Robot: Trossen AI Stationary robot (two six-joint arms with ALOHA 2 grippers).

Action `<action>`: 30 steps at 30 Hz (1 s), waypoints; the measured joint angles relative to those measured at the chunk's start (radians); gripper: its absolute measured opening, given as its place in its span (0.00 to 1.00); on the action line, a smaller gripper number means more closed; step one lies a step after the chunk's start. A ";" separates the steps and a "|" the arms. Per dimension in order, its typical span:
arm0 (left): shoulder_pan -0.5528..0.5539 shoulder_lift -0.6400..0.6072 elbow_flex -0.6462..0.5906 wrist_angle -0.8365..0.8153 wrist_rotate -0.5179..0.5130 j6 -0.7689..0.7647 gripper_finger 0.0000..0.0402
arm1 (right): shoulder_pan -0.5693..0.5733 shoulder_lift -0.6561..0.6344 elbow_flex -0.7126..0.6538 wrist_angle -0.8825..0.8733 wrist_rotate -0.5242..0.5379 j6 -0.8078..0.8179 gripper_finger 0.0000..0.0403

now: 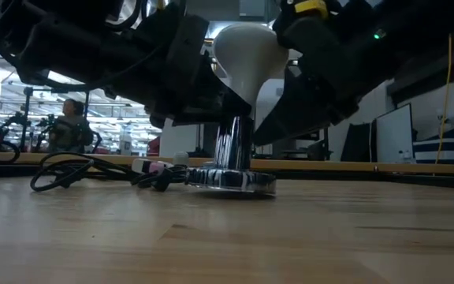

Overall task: Screw lightbulb
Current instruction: Remove the white lightbulb from the silver lamp

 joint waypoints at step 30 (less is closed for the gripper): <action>0.003 0.000 -0.001 0.030 -0.004 -0.047 0.36 | -0.001 -0.001 -0.001 -0.092 0.006 0.005 0.02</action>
